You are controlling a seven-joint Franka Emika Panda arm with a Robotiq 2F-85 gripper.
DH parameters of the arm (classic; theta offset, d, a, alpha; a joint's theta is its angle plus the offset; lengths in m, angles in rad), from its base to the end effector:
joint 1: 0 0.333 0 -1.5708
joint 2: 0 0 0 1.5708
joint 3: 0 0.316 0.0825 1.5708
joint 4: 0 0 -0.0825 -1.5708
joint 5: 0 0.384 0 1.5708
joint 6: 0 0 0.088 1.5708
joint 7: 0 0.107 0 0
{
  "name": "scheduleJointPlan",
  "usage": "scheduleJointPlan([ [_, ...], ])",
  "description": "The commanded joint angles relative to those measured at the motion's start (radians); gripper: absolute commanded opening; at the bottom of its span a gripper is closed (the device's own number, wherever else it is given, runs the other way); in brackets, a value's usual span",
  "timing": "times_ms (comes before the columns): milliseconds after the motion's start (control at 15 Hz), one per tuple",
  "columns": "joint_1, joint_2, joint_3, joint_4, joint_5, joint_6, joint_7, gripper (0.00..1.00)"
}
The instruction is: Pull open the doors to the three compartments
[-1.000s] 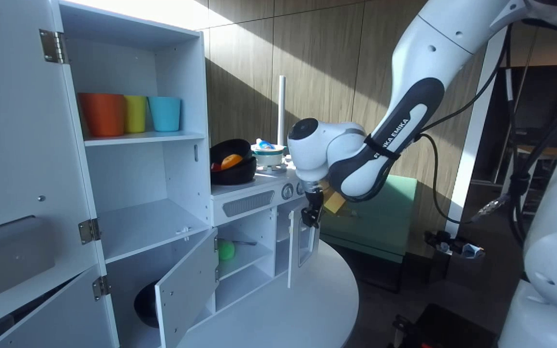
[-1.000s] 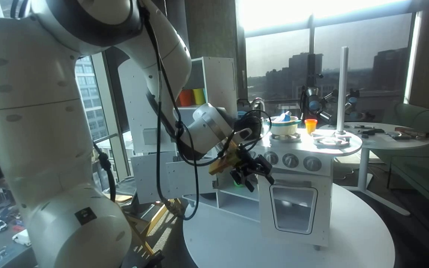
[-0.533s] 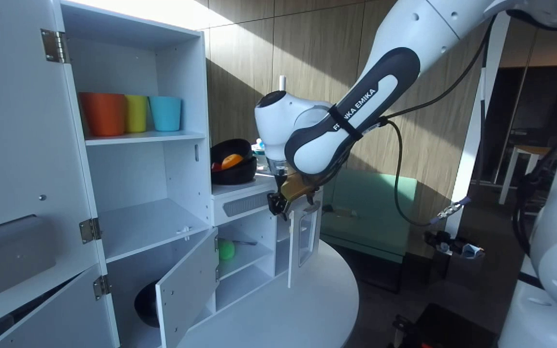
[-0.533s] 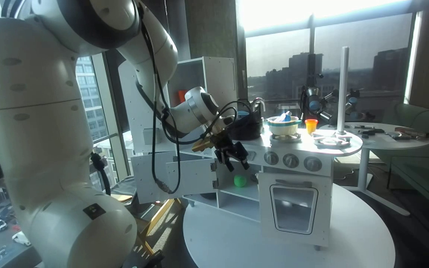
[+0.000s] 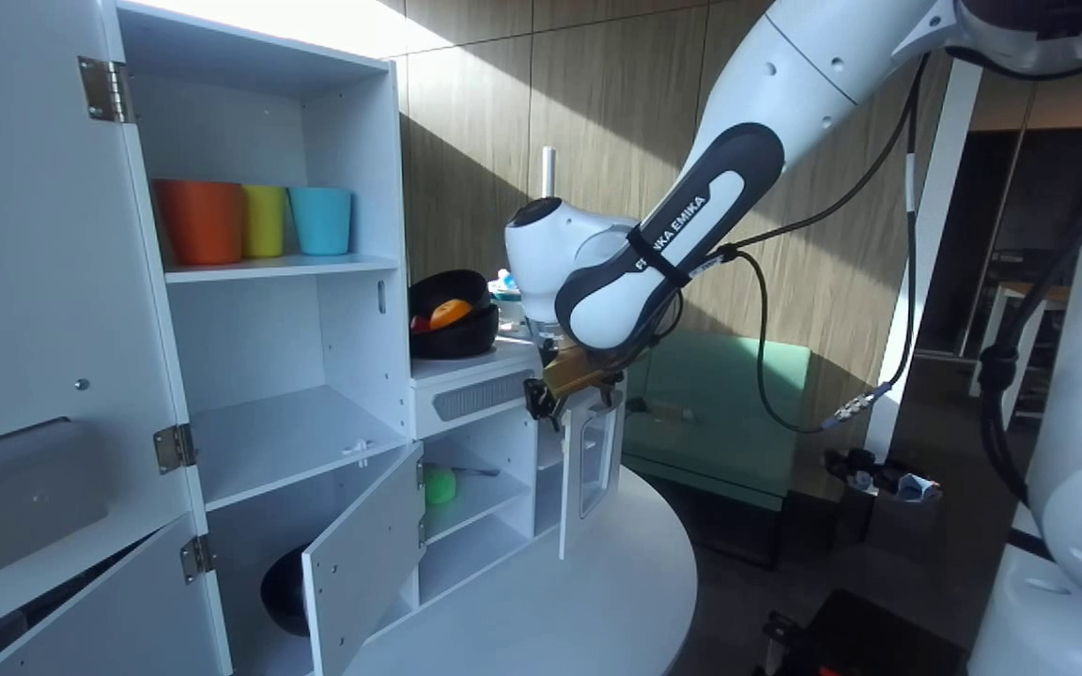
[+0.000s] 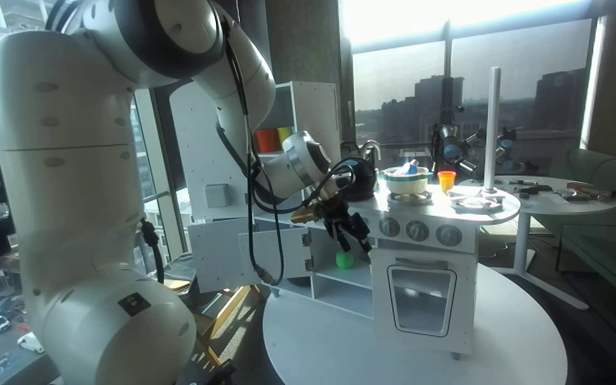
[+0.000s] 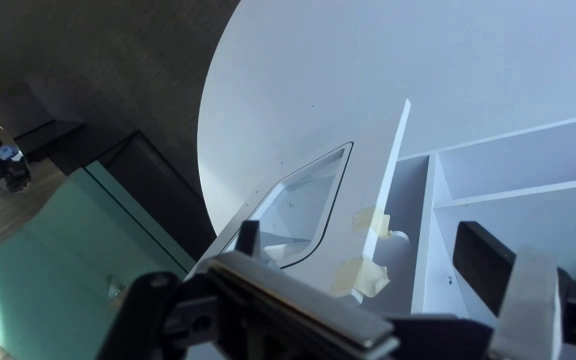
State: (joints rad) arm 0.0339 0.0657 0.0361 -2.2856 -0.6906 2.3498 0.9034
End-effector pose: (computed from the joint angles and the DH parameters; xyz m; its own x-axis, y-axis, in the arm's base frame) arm 0.5235 0.0275 0.3265 0.9217 -0.2654 0.2830 -0.3601 -0.8568 0.3692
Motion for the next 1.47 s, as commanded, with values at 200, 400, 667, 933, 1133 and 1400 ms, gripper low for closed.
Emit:
scheduleJointPlan([
  [200,0.003,0.09,-0.06,0.064,-0.122,0.099,0.159,1.0],
  [400,0.006,0.126,-0.08,0.097,-0.179,0.11,0.232,1.0],
  [667,0.009,0.151,-0.092,0.118,-0.196,0.077,0.28,1.0],
  [933,0.009,0.138,-0.113,0.104,-0.27,0.052,0.34,1.0],
  [1133,0.001,0.113,-0.112,0.082,-0.272,0.002,0.317,1.0],
  [1400,-0.002,0.075,-0.106,0.04,-0.273,-0.066,0.292,1.0],
])
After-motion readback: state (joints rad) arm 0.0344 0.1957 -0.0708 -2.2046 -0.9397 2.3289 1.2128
